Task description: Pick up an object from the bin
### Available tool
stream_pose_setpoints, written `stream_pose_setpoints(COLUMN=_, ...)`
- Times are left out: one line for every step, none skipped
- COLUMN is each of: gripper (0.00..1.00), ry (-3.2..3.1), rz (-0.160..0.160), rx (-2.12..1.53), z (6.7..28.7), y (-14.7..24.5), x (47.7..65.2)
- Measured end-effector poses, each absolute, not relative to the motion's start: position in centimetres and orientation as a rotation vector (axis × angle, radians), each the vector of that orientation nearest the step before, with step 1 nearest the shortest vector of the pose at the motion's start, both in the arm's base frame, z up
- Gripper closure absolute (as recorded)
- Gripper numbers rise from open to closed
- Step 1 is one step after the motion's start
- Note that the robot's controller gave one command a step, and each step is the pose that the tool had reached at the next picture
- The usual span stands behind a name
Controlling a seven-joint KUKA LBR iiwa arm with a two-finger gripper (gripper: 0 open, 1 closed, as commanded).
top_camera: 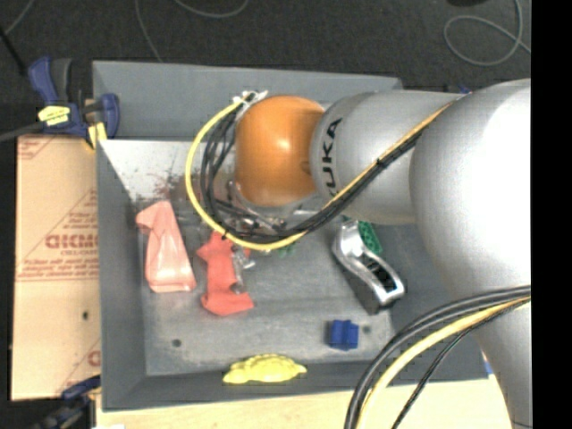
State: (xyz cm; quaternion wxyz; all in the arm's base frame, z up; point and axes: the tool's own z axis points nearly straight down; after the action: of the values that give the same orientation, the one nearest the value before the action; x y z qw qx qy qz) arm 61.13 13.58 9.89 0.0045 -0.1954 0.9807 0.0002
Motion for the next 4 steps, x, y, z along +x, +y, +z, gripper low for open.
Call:
stream_pose_setpoints(gripper=1.0, ry=3.076, rz=0.004, rx=-0.558, z=7.17, y=12.79, x=59.9)
stream_pose_setpoints(gripper=1.0, ry=3.077, rz=0.005, rx=-0.553, z=7.17, y=12.79, x=59.9)
stream_pose_setpoints(gripper=1.0, ry=3.078, rz=0.005, rx=-0.55, z=7.17, y=12.79, x=59.9)
stream_pose_setpoints(gripper=1.0, ry=3.078, rz=0.005, rx=-0.548, z=7.17, y=12.79, x=59.9)
